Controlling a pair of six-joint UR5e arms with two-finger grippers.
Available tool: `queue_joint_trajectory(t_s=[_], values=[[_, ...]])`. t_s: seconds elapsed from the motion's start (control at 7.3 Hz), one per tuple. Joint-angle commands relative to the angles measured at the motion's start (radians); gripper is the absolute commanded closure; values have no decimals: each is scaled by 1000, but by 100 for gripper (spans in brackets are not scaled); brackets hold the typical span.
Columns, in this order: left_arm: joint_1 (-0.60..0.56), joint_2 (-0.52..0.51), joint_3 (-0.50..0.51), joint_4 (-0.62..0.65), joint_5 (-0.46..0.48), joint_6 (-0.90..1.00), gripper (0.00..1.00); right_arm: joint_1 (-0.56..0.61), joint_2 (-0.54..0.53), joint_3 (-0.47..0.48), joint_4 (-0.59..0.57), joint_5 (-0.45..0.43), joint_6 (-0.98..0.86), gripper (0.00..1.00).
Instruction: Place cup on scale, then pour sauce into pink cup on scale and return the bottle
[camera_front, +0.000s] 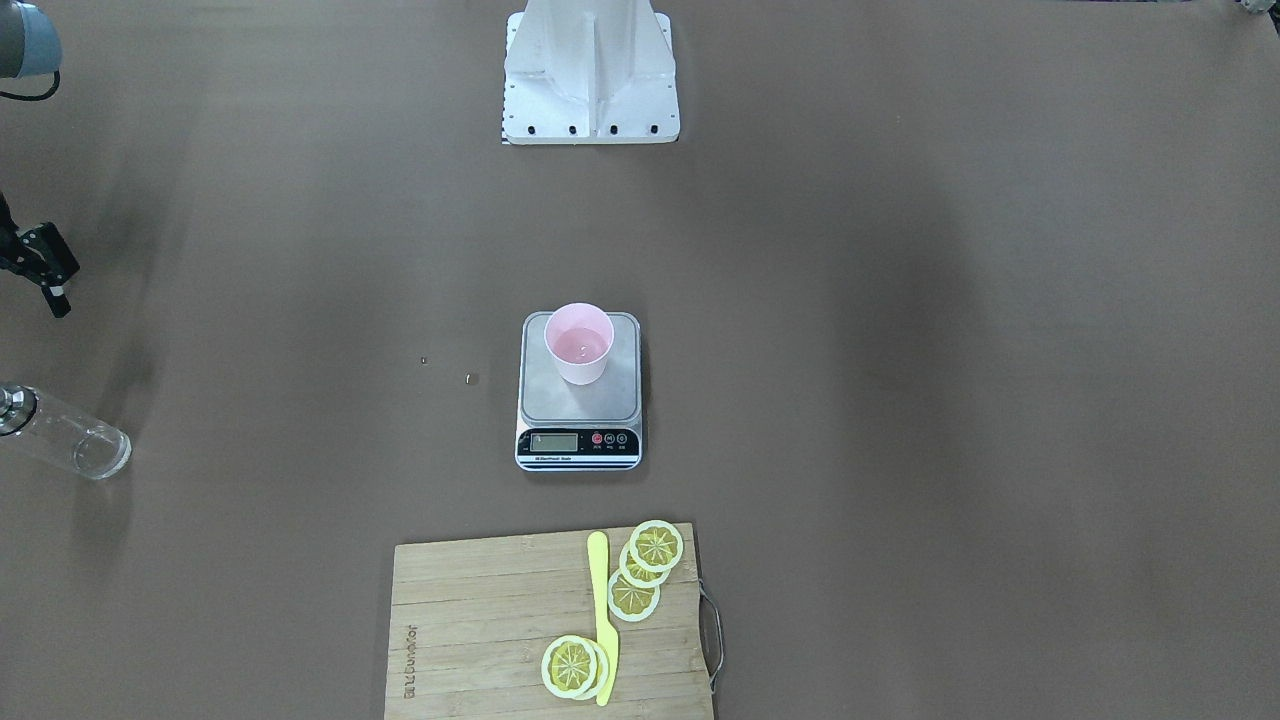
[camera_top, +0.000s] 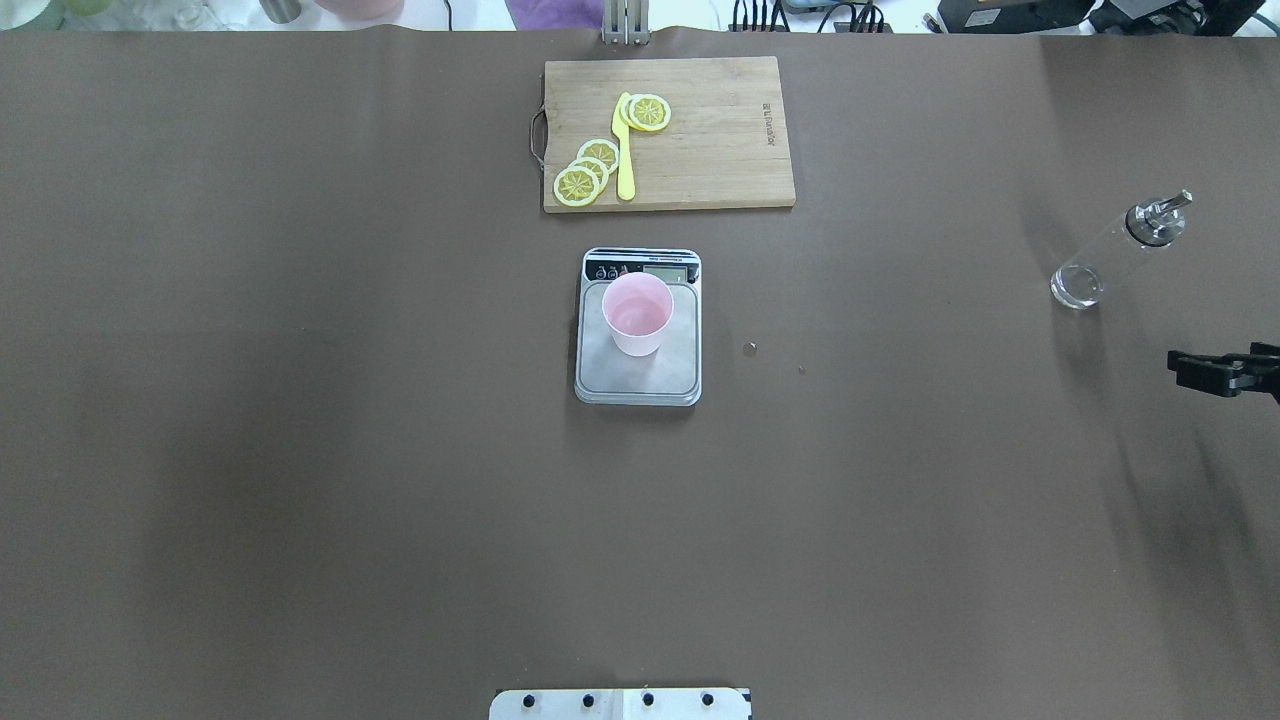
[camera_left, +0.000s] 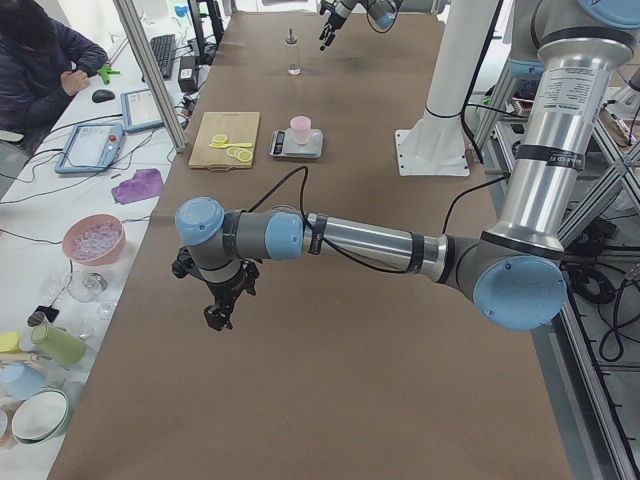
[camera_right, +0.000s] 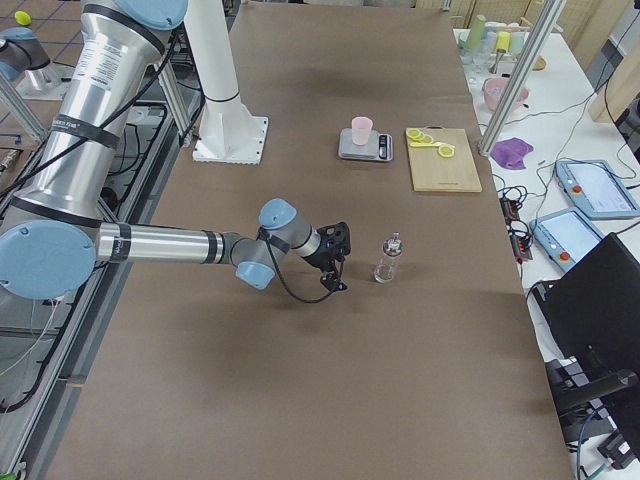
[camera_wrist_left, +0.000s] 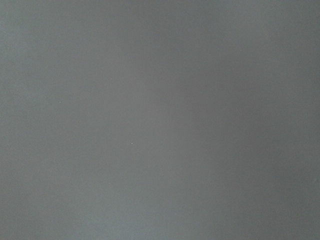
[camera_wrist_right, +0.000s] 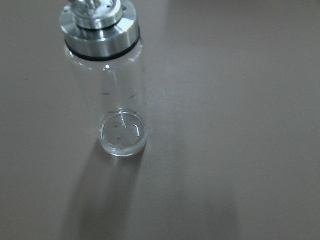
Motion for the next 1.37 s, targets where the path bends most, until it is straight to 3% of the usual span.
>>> queue_joint_trajectory(t_s=[0.0,0.14,0.27,0.69,0.82,1.23], values=[[0,-1,-1,0,0,0,2,5,-3,-48,0,6,-34,0],[0,-1,-1,0,0,0,2,56,5,-83,-1,20,-117,0],[0,-1,-2,0,0,0,2,162,40,-135,-4,102,-219,0],[0,1,-4,0,0,0,2,553,233,-382,-29,586,-436,0],[0,1,-2,0,0,2,2,609,280,-414,-127,694,-479,0],[0,32,-2,0,0,9,2,709,403,-378,-575,715,-781,0]])
